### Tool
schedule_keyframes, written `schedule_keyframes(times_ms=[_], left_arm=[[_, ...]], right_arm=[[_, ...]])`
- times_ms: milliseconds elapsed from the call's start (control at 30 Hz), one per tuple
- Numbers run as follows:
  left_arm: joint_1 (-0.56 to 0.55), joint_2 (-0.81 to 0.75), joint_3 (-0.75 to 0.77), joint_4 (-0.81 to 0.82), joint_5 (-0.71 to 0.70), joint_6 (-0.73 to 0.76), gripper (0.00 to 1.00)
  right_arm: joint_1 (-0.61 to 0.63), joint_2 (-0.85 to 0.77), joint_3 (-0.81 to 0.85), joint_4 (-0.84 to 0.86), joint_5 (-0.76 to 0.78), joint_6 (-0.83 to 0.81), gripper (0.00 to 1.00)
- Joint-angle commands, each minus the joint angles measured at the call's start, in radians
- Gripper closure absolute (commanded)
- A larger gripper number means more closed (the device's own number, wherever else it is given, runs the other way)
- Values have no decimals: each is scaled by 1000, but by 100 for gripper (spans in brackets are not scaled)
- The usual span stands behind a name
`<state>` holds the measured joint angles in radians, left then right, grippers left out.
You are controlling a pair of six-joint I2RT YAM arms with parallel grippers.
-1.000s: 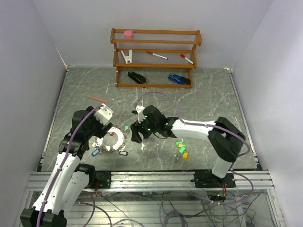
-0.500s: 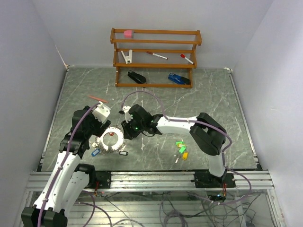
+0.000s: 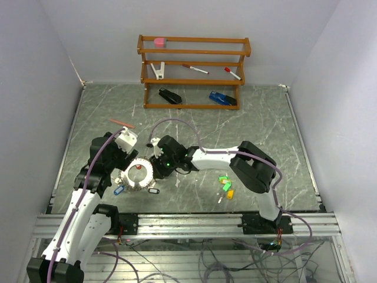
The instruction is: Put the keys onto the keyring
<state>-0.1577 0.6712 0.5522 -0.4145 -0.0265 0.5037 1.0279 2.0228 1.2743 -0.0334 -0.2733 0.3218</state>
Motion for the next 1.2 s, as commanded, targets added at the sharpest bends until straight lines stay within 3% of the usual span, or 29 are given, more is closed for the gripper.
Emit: schedule_keyframes(times_ms=[0, 233, 500, 733, 933, 1067, 1167], left_arm=[[12, -5, -1, 29, 9, -11, 7], [12, -3, -8, 38, 6, -10, 8], [13, -3, -21, 50, -3, -7, 8], [12, 60, 49, 24, 93, -54, 9], [12, 206, 200, -3, 304, -155, 14], [12, 307, 260, -25, 501, -196, 25], [12, 367, 273, -17, 638, -234, 26]], right_arm=[[4, 31, -21, 19, 20, 5, 69], [3, 38, -42, 39, 30, 8, 74], [3, 59, -19, 28, -7, 11, 100], [4, -12, -54, 34, 36, 15, 100], [4, -209, -131, 77, 143, -8, 100], [3, -300, -158, 107, 187, -18, 100], [4, -331, -138, 93, 203, -26, 100]])
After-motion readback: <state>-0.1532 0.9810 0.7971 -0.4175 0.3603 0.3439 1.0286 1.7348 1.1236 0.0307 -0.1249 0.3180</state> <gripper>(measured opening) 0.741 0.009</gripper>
